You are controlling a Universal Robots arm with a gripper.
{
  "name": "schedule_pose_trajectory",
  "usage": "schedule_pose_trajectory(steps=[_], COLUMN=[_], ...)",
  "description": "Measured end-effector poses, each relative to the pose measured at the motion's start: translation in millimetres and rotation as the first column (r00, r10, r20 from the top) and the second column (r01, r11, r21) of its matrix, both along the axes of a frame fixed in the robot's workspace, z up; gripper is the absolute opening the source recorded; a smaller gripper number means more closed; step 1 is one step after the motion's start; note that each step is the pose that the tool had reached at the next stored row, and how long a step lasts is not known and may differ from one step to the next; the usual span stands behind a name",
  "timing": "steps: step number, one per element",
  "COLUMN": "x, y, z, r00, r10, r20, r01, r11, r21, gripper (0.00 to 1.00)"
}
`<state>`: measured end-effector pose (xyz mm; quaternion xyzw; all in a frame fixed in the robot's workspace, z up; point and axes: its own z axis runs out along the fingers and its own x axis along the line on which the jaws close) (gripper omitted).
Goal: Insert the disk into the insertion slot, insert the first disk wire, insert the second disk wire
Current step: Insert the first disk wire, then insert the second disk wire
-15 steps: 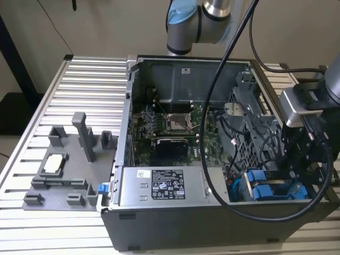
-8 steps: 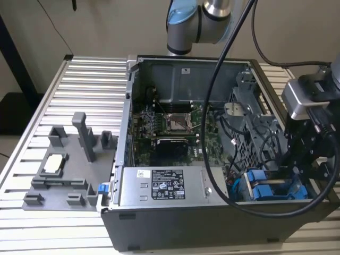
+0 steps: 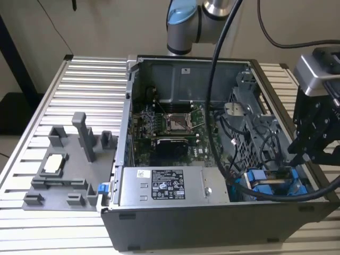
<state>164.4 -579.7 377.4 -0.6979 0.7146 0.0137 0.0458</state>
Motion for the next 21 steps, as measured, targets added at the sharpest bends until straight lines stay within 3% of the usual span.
schedule_pose_trajectory(steps=[4,11,14,16,21], x=[0.0,0.0,-0.1,0.0,0.0], y=[0.0,0.2,2.6,7.5,27.1], z=[11.1,11.1,11.1,11.1,11.1], r00=[1.0,1.0,1.0,1.0,1.0], r10=[0.0,0.0,0.0,0.0,0.0], r20=[0.0,0.0,0.0,0.0,0.0], r01=[0.0,0.0,0.0,0.0,0.0], r11=[1.0,1.0,1.0,1.0,1.0], r21=[-0.0011,-0.0011,-0.0011,-0.0011,-0.0012], gripper=[0.27,0.27,0.27,0.27,0.27])
